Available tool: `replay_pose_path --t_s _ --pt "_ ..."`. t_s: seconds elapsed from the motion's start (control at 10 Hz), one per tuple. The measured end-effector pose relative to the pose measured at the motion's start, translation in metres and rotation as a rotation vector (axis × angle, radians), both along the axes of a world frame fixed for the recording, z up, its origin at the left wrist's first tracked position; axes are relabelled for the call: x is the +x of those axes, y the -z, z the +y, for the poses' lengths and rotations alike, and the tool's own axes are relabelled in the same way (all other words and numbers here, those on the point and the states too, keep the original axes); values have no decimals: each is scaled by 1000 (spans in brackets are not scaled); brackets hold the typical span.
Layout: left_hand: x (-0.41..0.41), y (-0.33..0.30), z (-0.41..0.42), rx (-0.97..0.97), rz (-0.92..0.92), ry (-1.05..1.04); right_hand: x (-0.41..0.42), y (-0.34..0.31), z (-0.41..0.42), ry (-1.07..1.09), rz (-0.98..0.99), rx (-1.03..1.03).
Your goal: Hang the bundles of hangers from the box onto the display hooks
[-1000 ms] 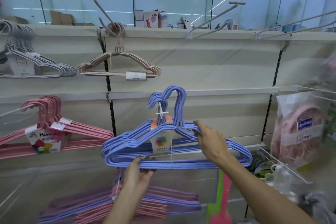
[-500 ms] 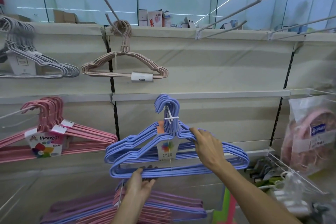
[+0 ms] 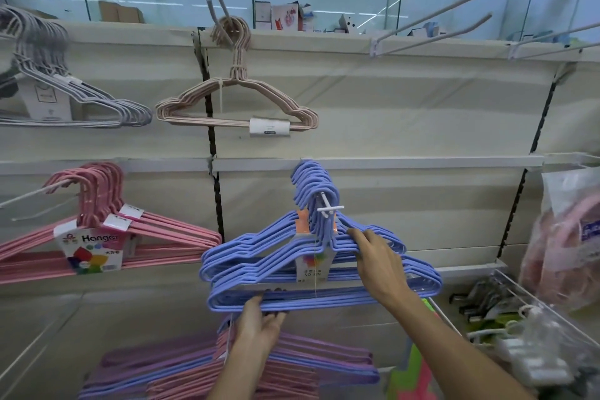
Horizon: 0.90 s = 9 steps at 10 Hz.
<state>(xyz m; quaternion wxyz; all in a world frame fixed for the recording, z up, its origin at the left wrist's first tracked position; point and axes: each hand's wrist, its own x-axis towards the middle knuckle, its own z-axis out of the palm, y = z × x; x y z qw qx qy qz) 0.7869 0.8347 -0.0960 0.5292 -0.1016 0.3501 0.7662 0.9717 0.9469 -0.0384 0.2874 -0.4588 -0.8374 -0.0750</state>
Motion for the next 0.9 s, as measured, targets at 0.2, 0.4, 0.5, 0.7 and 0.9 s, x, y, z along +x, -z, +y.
replay_pose_path --t_s 0.2,0.4,0.5,0.7,0.9 --pt "-9 0 -6 0 18 50 -7 2 -6 40 2 -31" --pt "-24 4 -25 -1 36 205 -20 -2 -16 119 25 -107" --pt "-29 3 -40 17 91 296 -30 -5 -20 151 35 -132" --pt "-46 5 -78 5 209 356 -35 -9 -39 230 36 -129" --pt "-60 -15 -131 14 518 288 -29 -12 -90 214 98 -122"
